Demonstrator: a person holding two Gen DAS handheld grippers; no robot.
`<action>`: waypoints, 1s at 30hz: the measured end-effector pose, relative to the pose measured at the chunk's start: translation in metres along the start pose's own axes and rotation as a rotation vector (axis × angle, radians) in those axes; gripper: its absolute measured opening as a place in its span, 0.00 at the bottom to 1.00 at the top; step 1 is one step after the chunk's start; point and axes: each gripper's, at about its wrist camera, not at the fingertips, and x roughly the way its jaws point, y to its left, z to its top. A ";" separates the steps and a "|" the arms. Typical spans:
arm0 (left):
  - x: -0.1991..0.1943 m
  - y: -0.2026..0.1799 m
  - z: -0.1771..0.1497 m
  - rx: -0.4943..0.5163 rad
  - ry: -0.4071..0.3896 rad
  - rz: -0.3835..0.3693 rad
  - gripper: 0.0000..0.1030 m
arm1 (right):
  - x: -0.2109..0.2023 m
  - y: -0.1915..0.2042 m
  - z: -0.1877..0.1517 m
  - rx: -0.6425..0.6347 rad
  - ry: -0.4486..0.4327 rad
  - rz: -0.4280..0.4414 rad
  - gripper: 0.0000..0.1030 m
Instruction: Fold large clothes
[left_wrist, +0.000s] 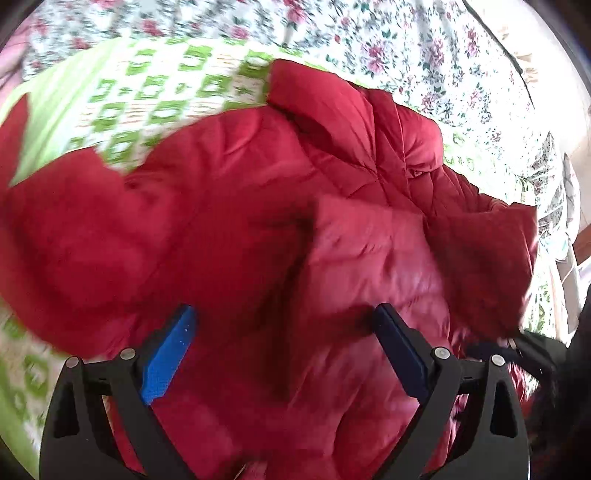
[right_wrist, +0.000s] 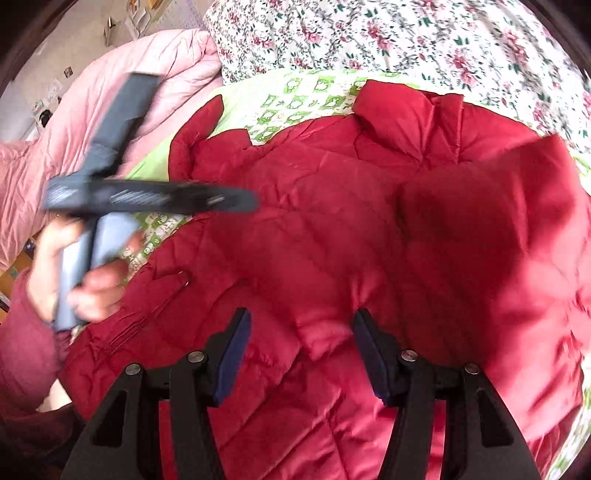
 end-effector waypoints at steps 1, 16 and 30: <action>0.004 -0.004 0.003 0.020 -0.009 -0.014 0.78 | -0.007 -0.003 -0.005 0.017 -0.004 0.001 0.57; -0.028 0.016 -0.006 0.160 -0.152 0.278 0.11 | -0.052 -0.092 -0.012 0.256 -0.145 -0.320 0.57; -0.056 -0.032 -0.003 0.209 -0.265 0.148 0.38 | 0.008 -0.112 -0.005 0.243 -0.048 -0.409 0.61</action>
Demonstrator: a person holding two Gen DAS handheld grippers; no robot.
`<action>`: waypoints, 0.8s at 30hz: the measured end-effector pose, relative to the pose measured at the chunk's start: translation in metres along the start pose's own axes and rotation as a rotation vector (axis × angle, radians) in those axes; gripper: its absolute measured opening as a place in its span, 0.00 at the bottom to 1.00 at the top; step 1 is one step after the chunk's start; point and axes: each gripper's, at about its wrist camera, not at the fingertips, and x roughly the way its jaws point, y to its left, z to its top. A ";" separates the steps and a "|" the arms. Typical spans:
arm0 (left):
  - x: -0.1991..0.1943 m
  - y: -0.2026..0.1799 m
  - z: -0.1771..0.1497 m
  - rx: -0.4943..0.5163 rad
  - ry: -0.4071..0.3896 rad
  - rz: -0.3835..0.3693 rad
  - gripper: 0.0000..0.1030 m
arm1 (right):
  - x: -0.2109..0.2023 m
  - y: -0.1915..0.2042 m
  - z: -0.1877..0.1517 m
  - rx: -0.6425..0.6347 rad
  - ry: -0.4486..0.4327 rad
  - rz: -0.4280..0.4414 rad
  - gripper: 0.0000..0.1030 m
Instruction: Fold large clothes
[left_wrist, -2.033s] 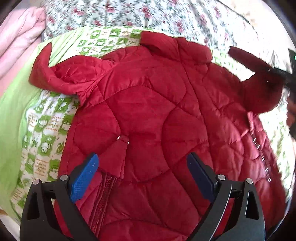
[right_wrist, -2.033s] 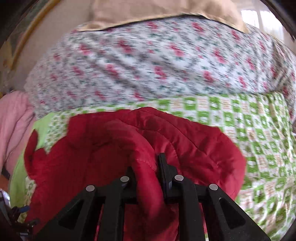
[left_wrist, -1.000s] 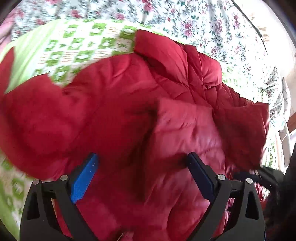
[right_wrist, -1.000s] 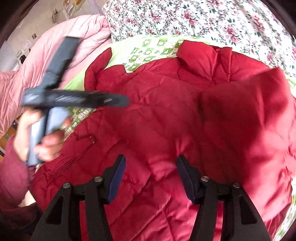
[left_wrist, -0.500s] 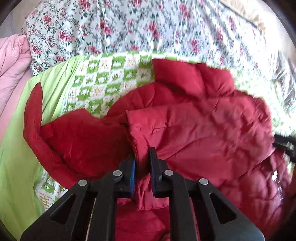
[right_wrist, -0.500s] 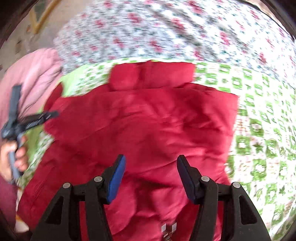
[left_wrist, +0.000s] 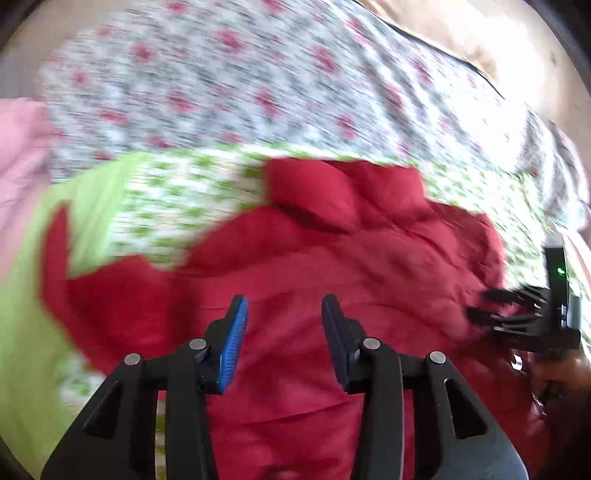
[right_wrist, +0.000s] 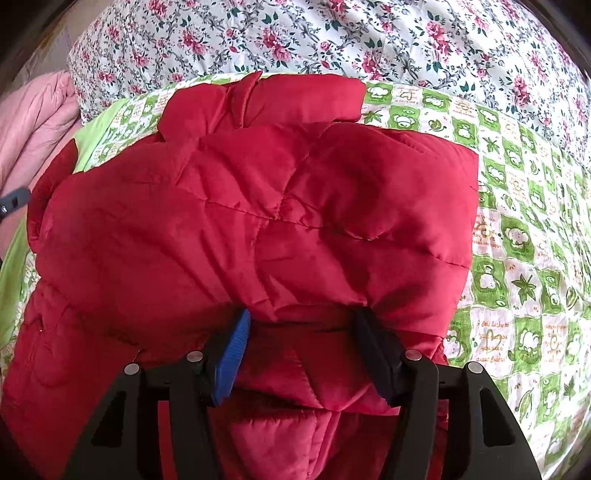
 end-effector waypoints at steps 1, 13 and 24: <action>0.011 -0.009 0.001 0.029 0.011 0.008 0.38 | 0.001 0.004 0.002 -0.003 0.002 -0.003 0.61; 0.068 -0.019 -0.025 0.081 0.094 0.084 0.42 | -0.002 0.039 0.047 -0.044 -0.025 -0.018 0.56; 0.070 0.004 -0.034 0.023 0.112 0.082 0.42 | 0.026 0.022 0.041 0.021 0.016 -0.062 0.57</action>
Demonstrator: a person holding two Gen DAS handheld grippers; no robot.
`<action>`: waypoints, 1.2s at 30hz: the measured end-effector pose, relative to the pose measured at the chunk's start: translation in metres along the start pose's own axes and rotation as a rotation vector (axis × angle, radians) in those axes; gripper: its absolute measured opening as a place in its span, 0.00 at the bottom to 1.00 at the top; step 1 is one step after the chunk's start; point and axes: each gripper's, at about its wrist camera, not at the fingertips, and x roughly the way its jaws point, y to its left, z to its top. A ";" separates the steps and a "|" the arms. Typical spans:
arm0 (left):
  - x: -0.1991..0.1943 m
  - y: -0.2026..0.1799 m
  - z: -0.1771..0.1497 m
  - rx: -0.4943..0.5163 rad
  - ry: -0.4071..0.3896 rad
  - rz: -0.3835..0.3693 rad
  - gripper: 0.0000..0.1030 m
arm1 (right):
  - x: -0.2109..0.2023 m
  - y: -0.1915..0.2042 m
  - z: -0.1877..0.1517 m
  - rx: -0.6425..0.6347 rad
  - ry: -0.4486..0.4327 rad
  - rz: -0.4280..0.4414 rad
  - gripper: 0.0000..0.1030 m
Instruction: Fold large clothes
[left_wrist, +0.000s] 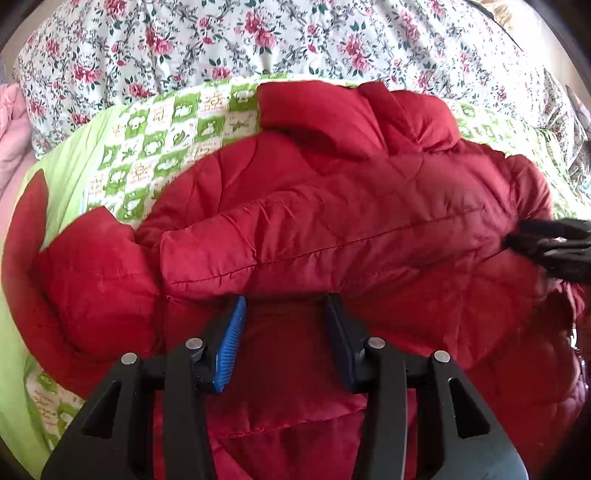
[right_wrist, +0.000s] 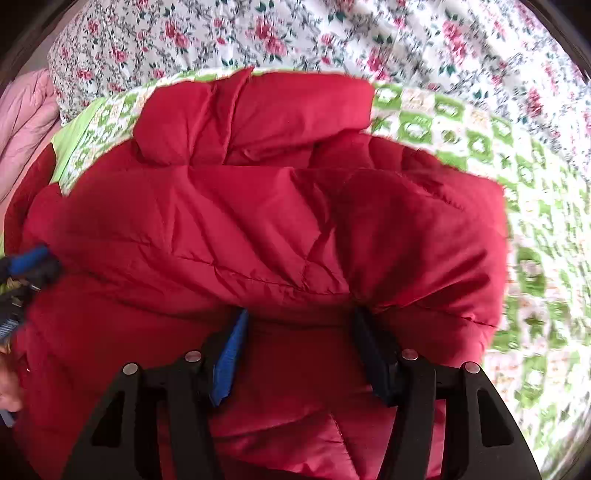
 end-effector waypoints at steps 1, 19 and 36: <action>0.001 0.000 0.000 -0.001 -0.003 0.002 0.42 | -0.008 0.002 0.001 0.004 -0.016 0.005 0.57; -0.040 0.028 -0.001 -0.058 -0.042 0.034 0.59 | -0.039 0.004 -0.012 0.003 -0.033 0.120 0.61; -0.065 0.141 -0.007 -0.240 -0.089 0.192 0.63 | -0.089 0.027 -0.041 -0.053 -0.054 0.259 0.66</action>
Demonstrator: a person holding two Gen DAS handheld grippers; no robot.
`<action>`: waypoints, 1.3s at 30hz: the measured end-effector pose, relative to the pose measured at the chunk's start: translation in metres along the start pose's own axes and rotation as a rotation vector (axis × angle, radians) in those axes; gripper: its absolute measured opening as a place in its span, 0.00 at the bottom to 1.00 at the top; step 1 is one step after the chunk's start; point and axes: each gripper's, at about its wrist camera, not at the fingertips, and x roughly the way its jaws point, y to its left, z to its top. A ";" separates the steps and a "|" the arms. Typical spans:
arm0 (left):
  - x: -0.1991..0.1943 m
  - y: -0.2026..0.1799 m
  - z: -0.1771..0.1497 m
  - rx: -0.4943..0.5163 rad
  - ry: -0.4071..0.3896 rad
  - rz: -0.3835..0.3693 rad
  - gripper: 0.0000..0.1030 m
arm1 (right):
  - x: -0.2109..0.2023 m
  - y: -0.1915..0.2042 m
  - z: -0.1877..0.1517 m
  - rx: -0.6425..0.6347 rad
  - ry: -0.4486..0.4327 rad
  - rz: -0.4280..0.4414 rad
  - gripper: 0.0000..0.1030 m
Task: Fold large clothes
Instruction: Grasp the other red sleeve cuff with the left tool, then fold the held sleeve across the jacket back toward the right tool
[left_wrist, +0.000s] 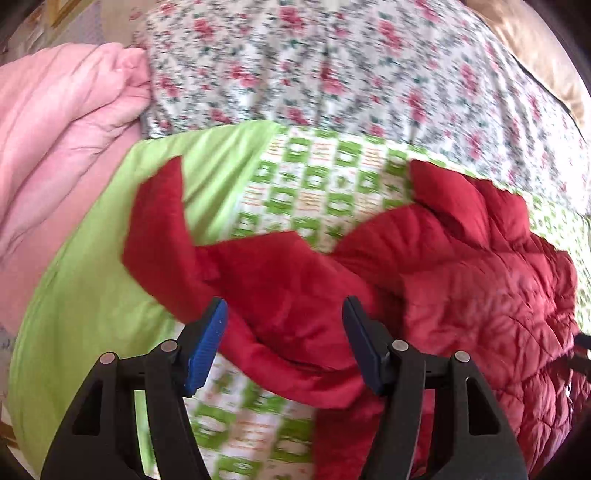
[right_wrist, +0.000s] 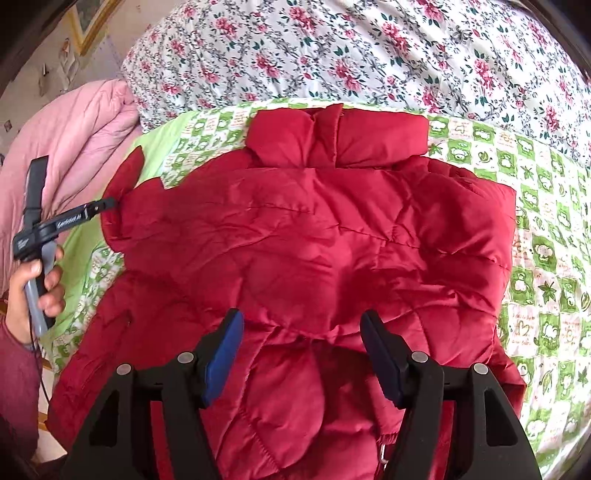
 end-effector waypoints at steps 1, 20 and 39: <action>0.001 0.008 0.003 -0.006 -0.008 0.025 0.67 | -0.001 0.001 -0.001 -0.002 0.001 0.004 0.66; 0.131 0.102 0.080 -0.178 0.191 0.246 0.76 | -0.004 0.014 -0.018 -0.034 0.027 0.071 0.69; 0.032 0.071 0.053 -0.301 -0.013 -0.055 0.09 | -0.020 0.011 -0.024 -0.001 -0.008 0.091 0.69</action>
